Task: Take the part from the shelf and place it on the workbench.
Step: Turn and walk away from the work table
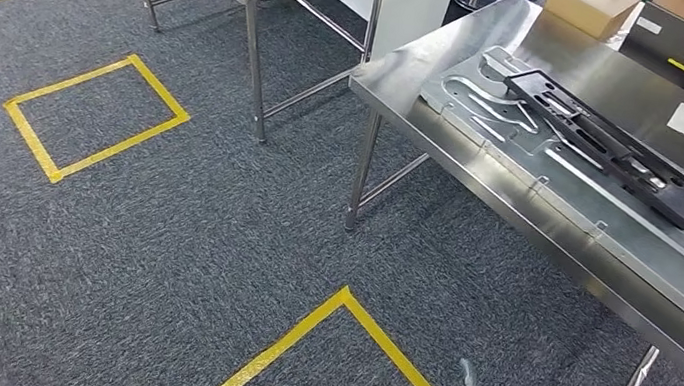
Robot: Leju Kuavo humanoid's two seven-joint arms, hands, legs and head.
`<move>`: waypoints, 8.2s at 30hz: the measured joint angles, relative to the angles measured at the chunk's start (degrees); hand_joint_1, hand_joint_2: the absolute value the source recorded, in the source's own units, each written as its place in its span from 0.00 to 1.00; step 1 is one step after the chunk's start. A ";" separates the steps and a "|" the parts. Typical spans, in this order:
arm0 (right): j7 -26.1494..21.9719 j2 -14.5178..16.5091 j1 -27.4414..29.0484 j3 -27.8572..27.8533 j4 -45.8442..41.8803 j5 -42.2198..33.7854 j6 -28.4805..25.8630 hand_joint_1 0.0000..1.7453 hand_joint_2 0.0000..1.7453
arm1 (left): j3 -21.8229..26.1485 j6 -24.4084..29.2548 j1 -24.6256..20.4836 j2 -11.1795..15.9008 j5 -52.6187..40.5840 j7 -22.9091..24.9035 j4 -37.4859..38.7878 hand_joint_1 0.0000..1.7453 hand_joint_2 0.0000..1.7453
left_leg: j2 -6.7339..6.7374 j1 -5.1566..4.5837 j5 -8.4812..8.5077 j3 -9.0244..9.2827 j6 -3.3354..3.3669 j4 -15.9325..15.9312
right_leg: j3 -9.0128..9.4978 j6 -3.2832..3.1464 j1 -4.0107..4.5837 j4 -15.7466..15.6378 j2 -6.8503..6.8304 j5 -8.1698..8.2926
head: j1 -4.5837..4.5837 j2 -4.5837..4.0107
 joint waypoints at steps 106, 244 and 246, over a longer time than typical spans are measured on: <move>36.18 -3.12 -11.36 4.32 45.68 -10.71 18.06 0.00 0.00 | -11.21 3.28 -0.23 5.77 -12.90 5.26 0.69 0.00 0.00 | -2.41 -0.22 -4.28 -5.89 -3.24 10.20 | 6.40 -4.16 0.22 -12.26 1.21 7.51 | 0.01 0.00; 38.22 -2.52 -11.11 1.93 45.81 -11.14 18.88 0.00 0.00 | -9.35 0.55 0.49 5.14 -11.75 3.04 1.46 0.00 0.00 | -0.64 -0.57 0.97 -3.32 -0.45 3.27 | 11.41 -1.40 0.10 -3.41 1.09 3.85 | -0.02 0.00; 38.14 -2.48 -11.27 1.93 45.78 -11.17 18.92 0.00 0.00 | -9.39 0.39 0.35 5.15 -11.77 3.03 1.46 0.00 0.00 | -0.62 -0.46 -0.31 -0.59 0.04 1.94 | 5.20 -1.28 0.11 4.20 0.97 3.94 | 0.00 0.00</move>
